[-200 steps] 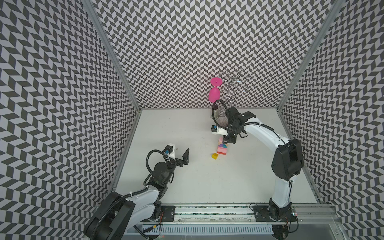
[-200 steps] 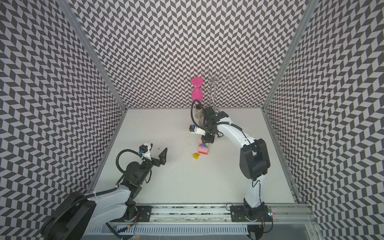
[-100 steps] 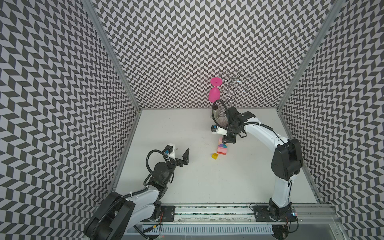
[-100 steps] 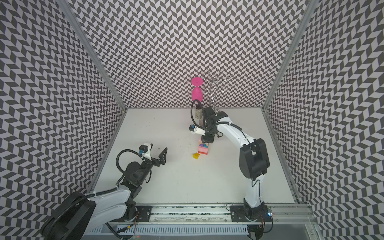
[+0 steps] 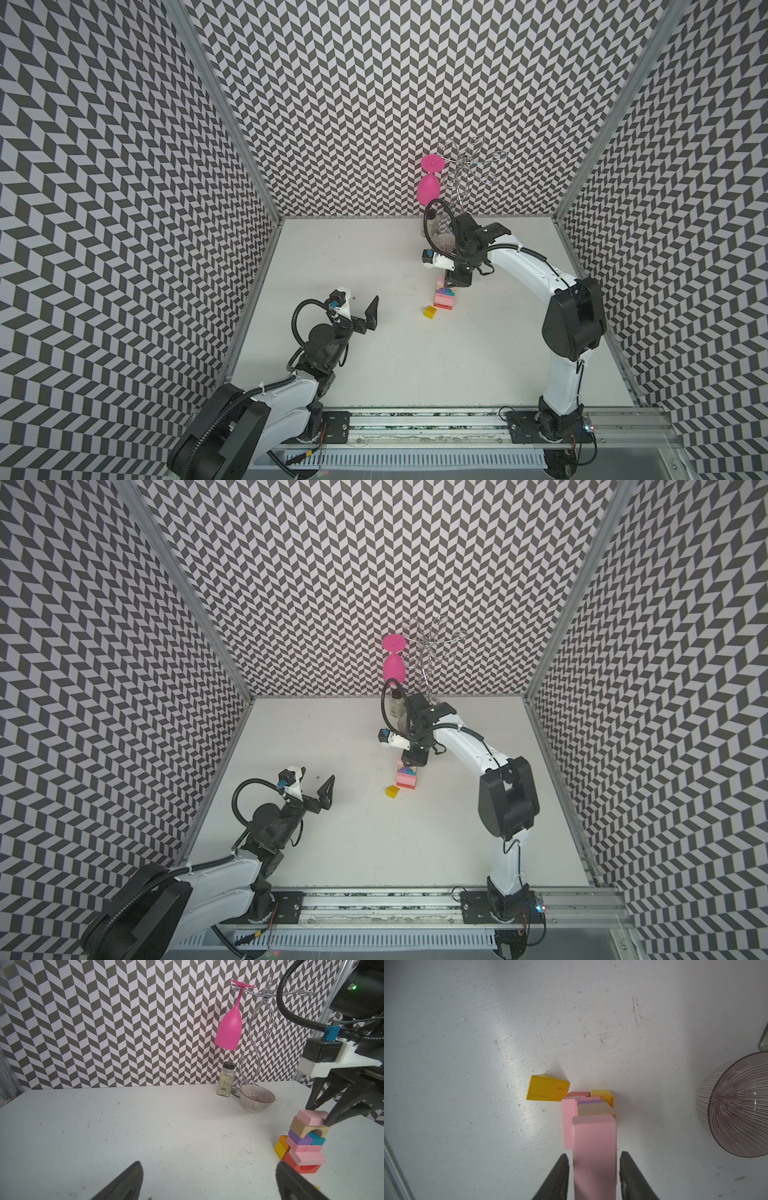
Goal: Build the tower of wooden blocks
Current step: 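Open the right gripper and release the pink block on top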
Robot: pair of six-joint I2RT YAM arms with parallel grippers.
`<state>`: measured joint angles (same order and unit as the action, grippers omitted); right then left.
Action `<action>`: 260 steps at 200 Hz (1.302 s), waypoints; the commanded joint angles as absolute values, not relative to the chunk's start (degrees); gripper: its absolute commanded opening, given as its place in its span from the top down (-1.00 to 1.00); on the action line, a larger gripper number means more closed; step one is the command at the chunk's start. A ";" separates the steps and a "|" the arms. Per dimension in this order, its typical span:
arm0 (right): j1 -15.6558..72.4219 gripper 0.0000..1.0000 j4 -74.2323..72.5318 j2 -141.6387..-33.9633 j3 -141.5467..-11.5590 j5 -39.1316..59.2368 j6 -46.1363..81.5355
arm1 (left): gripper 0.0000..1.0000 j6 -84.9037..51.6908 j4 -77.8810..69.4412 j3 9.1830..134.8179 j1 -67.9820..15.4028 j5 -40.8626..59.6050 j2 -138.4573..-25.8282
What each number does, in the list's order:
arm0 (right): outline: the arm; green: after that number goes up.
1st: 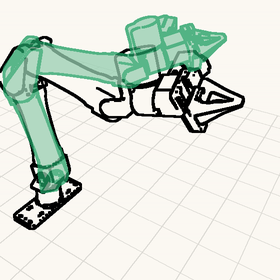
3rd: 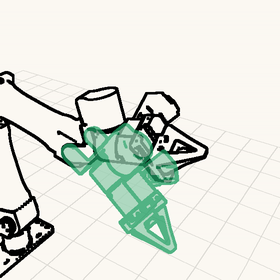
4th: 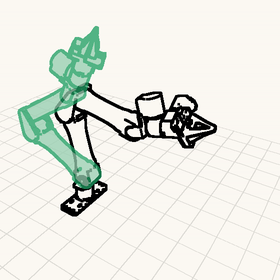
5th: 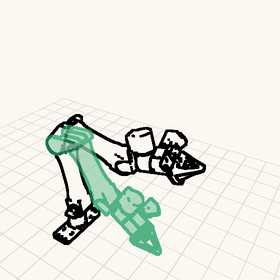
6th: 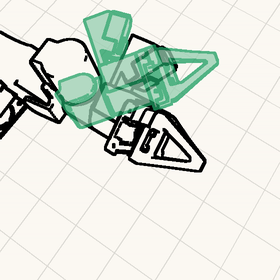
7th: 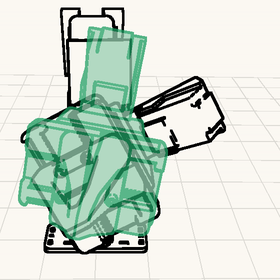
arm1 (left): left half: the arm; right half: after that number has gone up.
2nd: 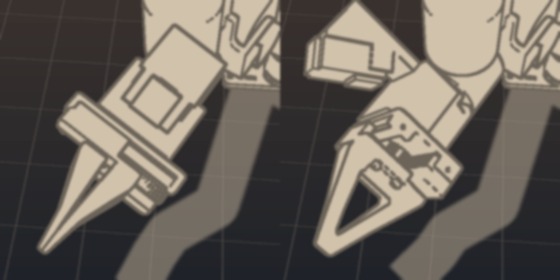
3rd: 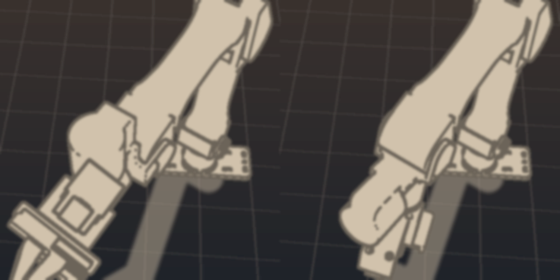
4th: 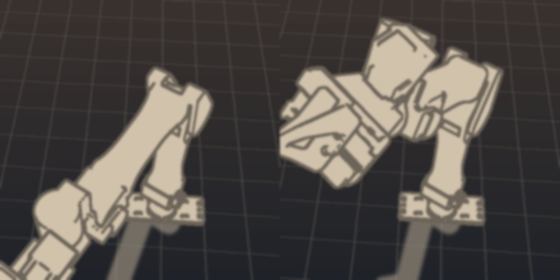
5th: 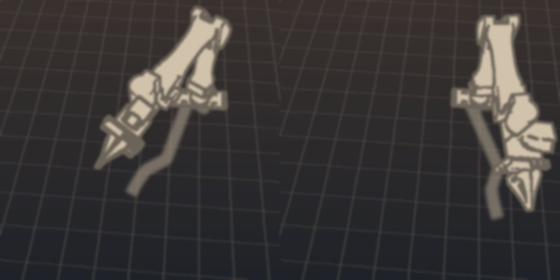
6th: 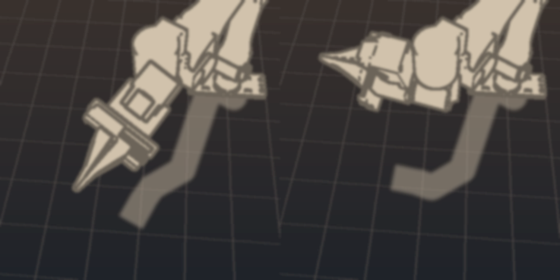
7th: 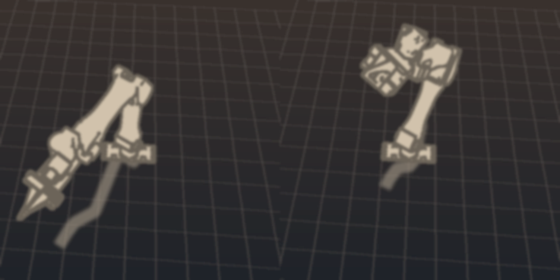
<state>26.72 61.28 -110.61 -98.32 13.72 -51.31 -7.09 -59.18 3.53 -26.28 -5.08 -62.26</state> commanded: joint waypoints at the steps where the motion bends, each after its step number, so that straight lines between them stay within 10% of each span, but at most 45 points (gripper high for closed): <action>1: 26.72 0.20 59.86 -110.49 -99.47 13.58 -51.42 | -1.00 -6.68 -61.00 3.21 -26.63 -4.85 -62.40; 260: 26.81 0.20 59.06 -111.27 -100.49 13.70 -49.90 | -1.00 -6.68 -61.08 3.08 -26.59 -4.83 -62.23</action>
